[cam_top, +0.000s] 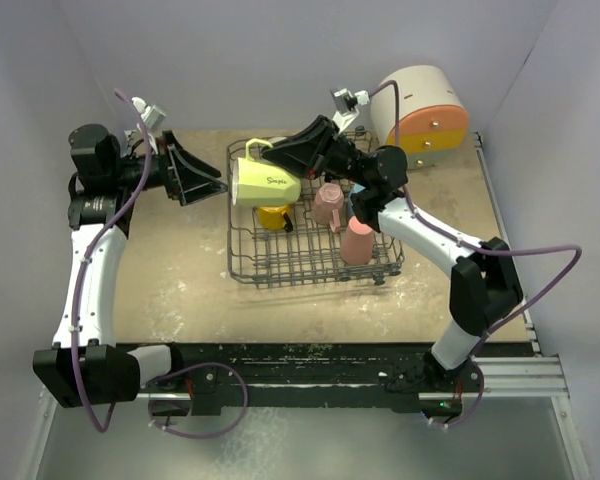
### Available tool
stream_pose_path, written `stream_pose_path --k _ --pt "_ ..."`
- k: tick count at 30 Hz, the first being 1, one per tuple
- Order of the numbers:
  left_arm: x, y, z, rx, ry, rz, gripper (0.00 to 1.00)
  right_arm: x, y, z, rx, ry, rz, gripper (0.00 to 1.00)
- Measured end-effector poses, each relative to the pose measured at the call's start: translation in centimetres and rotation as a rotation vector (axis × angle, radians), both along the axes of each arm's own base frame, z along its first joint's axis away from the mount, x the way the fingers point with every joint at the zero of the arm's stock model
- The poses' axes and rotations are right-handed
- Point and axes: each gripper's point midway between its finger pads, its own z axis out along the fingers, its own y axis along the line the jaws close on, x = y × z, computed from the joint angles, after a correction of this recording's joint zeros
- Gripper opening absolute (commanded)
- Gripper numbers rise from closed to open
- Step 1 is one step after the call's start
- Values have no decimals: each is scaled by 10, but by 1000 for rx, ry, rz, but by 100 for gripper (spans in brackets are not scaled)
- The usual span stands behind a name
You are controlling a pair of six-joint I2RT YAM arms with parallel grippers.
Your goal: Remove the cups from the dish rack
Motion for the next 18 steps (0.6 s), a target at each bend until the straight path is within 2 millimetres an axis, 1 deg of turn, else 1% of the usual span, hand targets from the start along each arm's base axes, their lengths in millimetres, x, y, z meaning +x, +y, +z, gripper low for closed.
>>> stream_pose_path --k 4,6,9,11,13,15,18 --pt "-2 -3 13 -54 33 25 79 -5 -1 7 67 -7 47 0" --pt "-3 -6 13 -80 69 31 78 -6 0 8 84 -6 62 0" --pt "-5 -17 10 -108 127 18 77 -5 2 13 107 -7 82 0" --pt "-8 -27 10 -118 151 -2 73 -6 4 17 126 -10 94 0" --pt "-11 -34 11 -124 160 -14 66 -7 5 21 142 -15 104 0" --pt "-12 -36 12 -128 164 -19 55 -9 8 24 156 -11 110 0" --pt "-11 -37 12 -133 172 -17 34 -16 12 25 163 -13 127 0"
